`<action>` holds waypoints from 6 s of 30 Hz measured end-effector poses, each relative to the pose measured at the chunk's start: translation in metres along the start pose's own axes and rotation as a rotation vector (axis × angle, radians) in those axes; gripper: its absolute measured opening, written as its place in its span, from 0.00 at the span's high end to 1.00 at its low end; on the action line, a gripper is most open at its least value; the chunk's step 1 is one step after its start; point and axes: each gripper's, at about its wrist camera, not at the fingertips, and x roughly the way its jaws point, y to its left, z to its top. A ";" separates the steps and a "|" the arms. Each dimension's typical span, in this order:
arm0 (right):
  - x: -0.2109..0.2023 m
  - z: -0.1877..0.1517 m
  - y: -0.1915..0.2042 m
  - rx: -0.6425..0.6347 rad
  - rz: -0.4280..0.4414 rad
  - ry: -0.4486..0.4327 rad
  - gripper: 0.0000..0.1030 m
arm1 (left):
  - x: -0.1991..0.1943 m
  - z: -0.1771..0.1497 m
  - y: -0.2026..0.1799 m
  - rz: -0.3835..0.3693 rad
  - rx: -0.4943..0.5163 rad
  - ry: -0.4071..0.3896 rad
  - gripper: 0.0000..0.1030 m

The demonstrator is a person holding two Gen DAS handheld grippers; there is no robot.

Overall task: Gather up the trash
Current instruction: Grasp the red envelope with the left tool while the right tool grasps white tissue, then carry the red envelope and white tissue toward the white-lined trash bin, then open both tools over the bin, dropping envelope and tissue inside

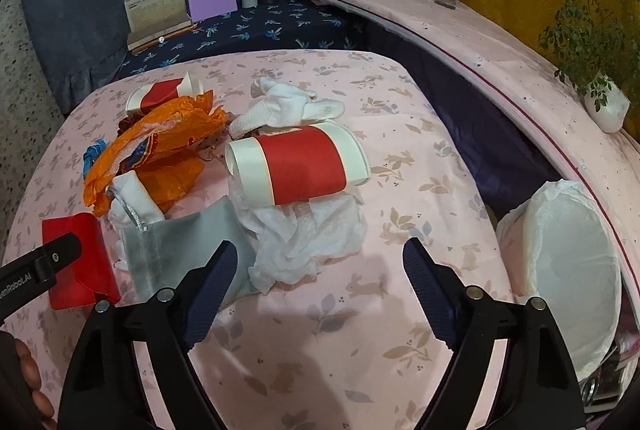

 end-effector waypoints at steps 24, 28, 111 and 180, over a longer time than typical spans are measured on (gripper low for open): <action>-0.026 -0.021 -0.009 -0.003 0.146 0.001 0.90 | -0.026 -0.028 -0.022 -0.046 0.105 0.001 0.96; -0.051 -0.023 -0.017 0.006 0.159 -0.041 0.90 | -0.049 -0.035 -0.030 -0.056 0.124 -0.033 0.96; -0.134 -0.058 -0.175 0.304 0.060 -0.210 0.90 | -0.139 -0.089 -0.206 -0.338 0.511 -0.146 1.00; -0.123 -0.051 -0.236 0.431 -0.044 -0.247 0.47 | -0.108 -0.078 -0.252 -0.354 0.498 -0.169 0.33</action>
